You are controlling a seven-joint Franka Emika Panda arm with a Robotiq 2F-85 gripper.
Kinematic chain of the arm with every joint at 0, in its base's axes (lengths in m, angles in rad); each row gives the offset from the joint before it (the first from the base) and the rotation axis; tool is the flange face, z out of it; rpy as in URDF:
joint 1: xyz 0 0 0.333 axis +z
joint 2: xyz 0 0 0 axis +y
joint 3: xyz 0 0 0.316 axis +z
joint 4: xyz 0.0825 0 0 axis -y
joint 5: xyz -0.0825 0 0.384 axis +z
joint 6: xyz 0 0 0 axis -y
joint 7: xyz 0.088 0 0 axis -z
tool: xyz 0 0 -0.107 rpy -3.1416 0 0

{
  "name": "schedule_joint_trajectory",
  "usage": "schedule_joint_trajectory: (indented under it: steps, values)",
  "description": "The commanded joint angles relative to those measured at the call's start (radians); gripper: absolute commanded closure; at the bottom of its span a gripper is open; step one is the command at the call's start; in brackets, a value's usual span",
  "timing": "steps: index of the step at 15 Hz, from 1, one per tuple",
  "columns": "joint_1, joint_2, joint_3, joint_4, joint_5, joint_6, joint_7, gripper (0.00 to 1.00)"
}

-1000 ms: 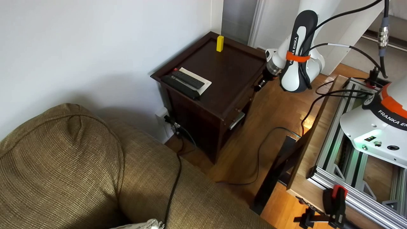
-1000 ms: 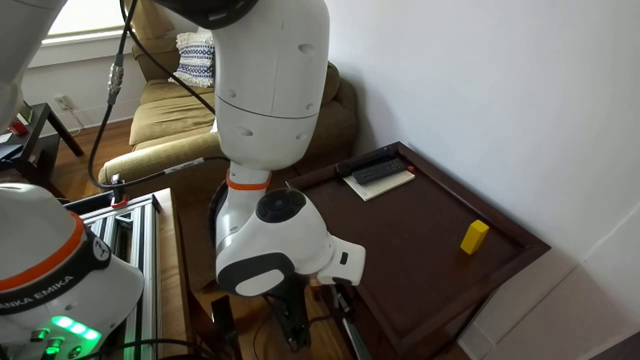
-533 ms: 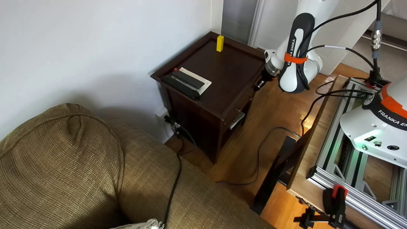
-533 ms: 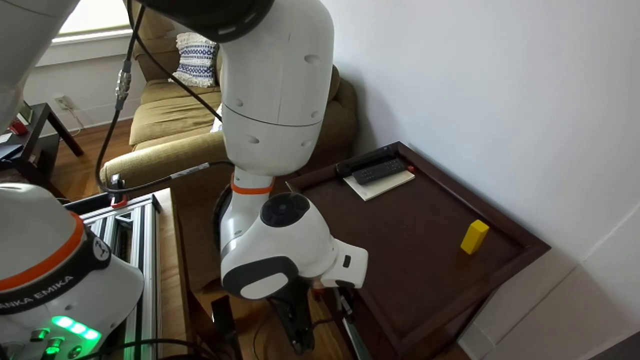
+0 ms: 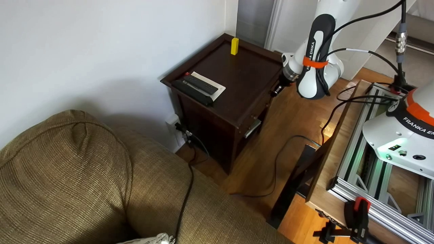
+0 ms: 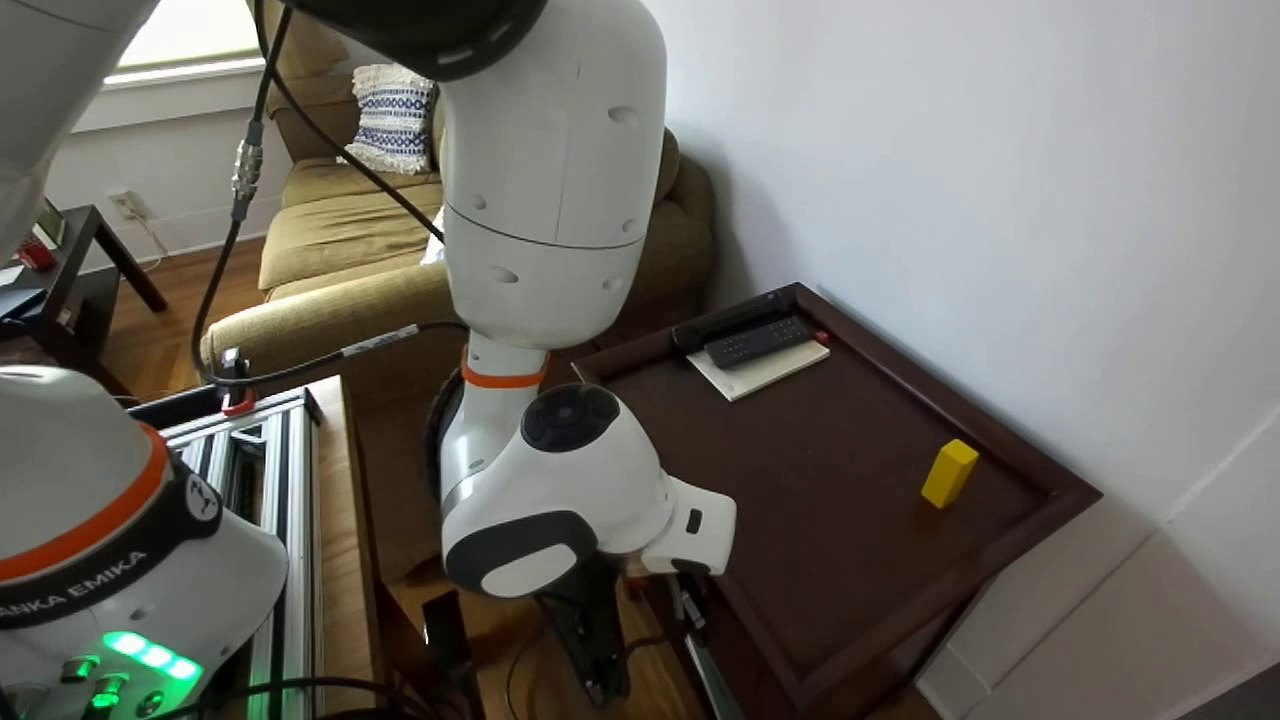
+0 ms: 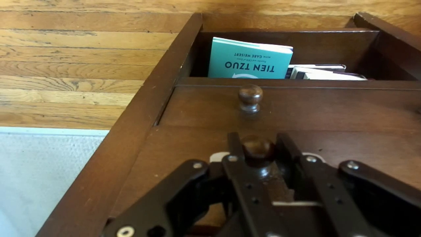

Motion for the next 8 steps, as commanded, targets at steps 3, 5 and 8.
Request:
schedule_joint_trajectory:
  steps: [3, 5, 8]
  values:
    - [0.083, -0.001, -0.08, -0.043, 0.041, -0.083, -0.031, 0.92]
    - [0.094, -0.014, -0.093, -0.061, 0.028, -0.106, -0.04, 0.92]
    - [0.089, -0.034, -0.099, -0.088, 0.007, -0.137, -0.042, 0.92]
